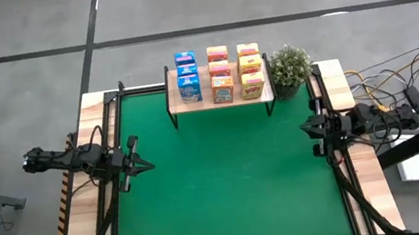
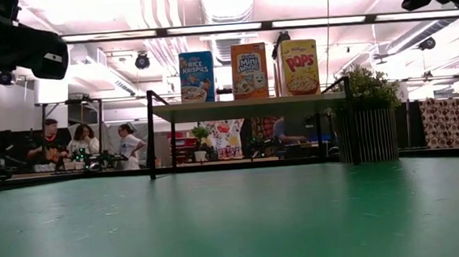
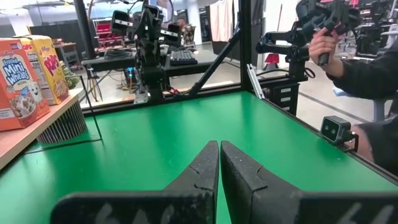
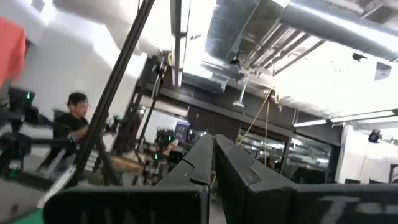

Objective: Stack cereal on shelf
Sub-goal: Return to home position

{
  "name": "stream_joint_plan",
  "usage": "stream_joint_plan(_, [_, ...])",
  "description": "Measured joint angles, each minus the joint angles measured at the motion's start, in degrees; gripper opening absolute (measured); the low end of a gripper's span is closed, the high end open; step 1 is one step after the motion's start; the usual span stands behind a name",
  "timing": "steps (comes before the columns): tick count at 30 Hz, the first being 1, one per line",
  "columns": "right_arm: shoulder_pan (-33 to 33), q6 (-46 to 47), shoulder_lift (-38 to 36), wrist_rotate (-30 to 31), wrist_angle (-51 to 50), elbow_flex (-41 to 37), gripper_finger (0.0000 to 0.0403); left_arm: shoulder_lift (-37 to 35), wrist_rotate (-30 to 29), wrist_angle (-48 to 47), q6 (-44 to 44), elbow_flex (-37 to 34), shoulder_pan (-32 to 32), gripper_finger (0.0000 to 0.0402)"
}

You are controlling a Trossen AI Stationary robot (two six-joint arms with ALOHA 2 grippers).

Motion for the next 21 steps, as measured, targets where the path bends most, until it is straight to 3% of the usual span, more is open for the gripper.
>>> stream_joint_plan(21, [0.00, -3.93, 1.52, 0.09, -4.20, 0.00, 0.0009, 0.20, 0.02, 0.00, -0.02, -0.02, 0.00, 0.0000])
